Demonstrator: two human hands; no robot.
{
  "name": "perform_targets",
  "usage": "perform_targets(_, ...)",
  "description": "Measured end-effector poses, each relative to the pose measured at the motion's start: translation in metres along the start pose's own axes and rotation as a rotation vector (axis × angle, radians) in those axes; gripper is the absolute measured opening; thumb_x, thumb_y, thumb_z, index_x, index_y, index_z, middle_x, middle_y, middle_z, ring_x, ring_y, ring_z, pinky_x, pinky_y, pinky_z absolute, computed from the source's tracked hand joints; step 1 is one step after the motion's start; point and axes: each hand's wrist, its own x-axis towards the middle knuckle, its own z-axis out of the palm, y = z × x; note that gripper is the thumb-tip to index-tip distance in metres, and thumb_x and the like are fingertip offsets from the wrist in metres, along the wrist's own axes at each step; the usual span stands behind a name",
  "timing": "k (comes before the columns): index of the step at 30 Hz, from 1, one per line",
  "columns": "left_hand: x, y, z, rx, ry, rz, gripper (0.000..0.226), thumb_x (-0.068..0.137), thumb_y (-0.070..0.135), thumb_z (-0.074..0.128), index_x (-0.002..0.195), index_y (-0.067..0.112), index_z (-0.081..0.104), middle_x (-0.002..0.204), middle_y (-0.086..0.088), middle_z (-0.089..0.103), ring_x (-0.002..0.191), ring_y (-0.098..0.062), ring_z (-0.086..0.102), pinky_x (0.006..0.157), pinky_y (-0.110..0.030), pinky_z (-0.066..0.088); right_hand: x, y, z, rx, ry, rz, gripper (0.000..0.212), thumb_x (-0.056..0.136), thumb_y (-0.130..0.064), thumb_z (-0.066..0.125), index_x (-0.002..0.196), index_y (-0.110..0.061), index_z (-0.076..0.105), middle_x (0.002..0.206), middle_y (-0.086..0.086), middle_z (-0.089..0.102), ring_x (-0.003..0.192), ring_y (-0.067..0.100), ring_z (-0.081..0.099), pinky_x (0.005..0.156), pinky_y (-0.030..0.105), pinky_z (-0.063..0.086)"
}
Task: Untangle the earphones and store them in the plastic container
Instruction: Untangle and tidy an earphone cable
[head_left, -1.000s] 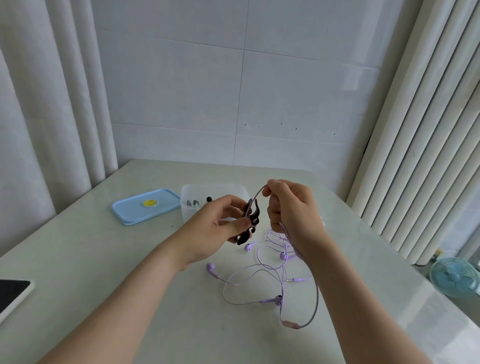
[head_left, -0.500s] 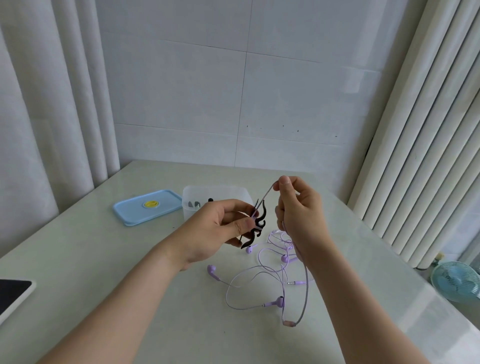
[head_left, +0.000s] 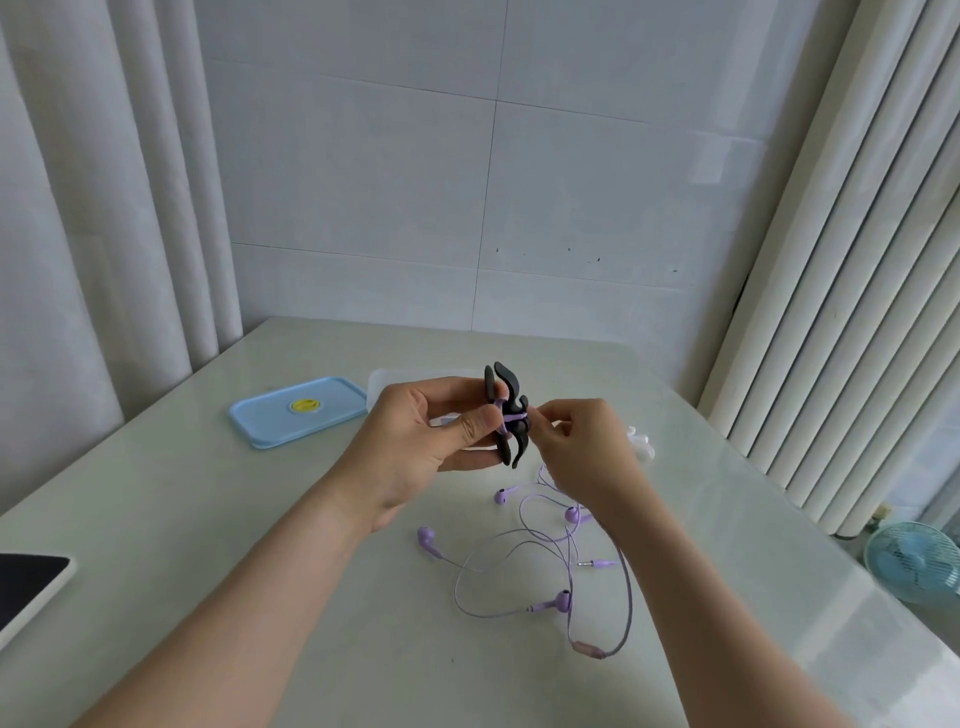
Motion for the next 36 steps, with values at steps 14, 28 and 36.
perform_targets(14, 0.009, -0.007, -0.012, -0.002, 0.334, -0.004, 0.018, 0.101, 0.016, 0.07, 0.118, 0.011, 0.072, 0.104, -0.007, 0.077, 0.099, -0.025, 0.078, 0.083, -0.034, 0.064, -0.015, -0.02, 0.005, -0.093, -0.328, -0.186, 0.027, 0.102, -0.026, 0.057, 0.087, -0.023, 0.08, 0.041, -0.011, 0.043, 0.038, 0.008, 0.037, 0.044, 0.013, 0.029)
perform_targets(28, 0.004, -0.008, -0.012, 0.273, -0.002, -0.009, 0.021, 0.101, 0.02, 0.069, 0.122, 0.016, 0.072, 0.109, 0.0, 0.081, 0.101, -0.006, 0.074, 0.085, -0.015, 0.052, -0.015, -0.028, -0.005, 0.642, -0.321, -0.022, 0.033, 0.113, -0.026, 0.046, 0.097, -0.004, 0.065, 0.06, -0.002, 0.029, 0.051, 0.019, 0.026, 0.046, 0.027, 0.031)
perform_targets(36, 0.001, -0.004, -0.009, 0.316, -0.099, -0.03, 0.021, 0.101, 0.012, 0.069, 0.12, 0.021, 0.075, 0.107, -0.003, 0.081, 0.094, -0.018, 0.073, 0.096, -0.035, 0.057, -0.007, -0.025, -0.008, 0.767, -0.086, 0.094, 0.016, 0.104, -0.015, 0.058, 0.098, -0.004, 0.068, 0.065, 0.001, 0.036, 0.048, 0.018, 0.035, 0.048, 0.03, 0.038)
